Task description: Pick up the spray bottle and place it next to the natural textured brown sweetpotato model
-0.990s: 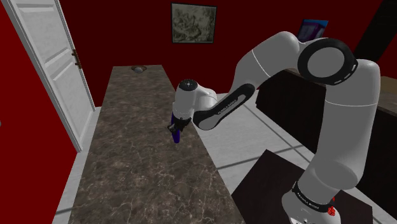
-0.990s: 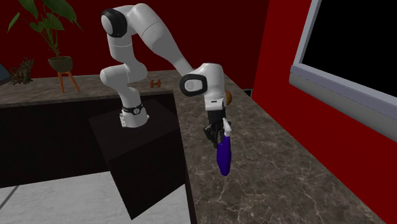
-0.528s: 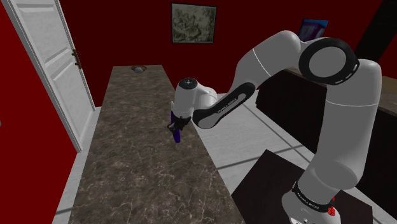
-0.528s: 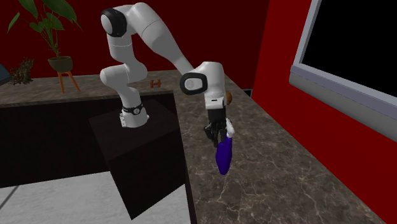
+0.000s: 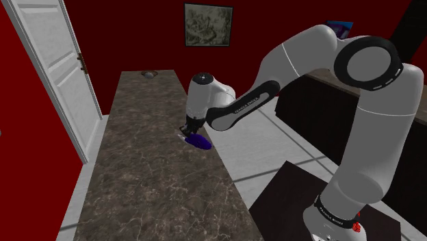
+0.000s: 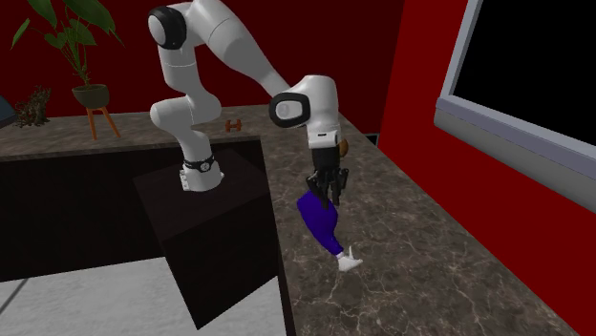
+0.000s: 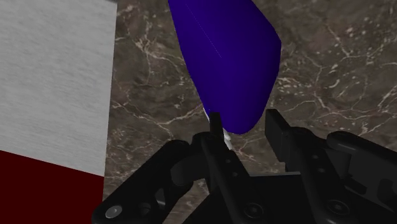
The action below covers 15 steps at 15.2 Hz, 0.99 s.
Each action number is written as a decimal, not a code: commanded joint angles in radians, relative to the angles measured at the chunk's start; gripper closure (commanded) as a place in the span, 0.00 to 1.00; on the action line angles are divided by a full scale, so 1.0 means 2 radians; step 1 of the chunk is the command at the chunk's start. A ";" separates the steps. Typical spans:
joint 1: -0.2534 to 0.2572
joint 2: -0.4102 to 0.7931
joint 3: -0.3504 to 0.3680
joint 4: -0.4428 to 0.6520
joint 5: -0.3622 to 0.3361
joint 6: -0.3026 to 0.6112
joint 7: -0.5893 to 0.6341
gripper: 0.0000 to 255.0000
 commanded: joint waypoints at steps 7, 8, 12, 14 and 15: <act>-0.008 -0.030 0.012 0.016 0.040 -0.040 -0.036 1.00; -0.009 -0.034 0.013 0.018 0.045 -0.045 -0.040 1.00; -0.011 -0.048 0.017 0.029 0.061 -0.066 -0.056 1.00; -0.012 -0.054 0.018 0.035 0.069 -0.077 -0.063 1.00; -0.012 -0.057 0.019 0.038 0.073 -0.083 -0.067 1.00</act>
